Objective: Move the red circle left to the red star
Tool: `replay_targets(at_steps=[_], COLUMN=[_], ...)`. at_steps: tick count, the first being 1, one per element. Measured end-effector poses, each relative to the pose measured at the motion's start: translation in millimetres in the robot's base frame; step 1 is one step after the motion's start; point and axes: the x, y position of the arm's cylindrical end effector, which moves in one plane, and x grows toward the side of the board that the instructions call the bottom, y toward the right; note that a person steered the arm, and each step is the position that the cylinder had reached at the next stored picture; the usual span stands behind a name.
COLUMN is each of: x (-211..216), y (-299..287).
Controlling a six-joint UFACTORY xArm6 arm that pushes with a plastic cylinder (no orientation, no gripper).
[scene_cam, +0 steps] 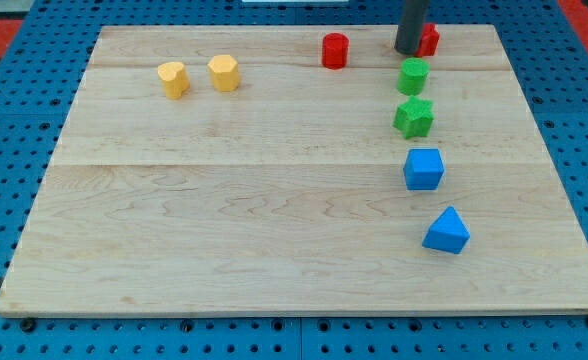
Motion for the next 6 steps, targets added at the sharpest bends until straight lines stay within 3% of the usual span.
replay_targets(at_steps=[1, 2, 3, 4, 5, 6], x=[27, 49, 54, 15, 3, 3], y=[-26, -114, -151, -140, -131, -87])
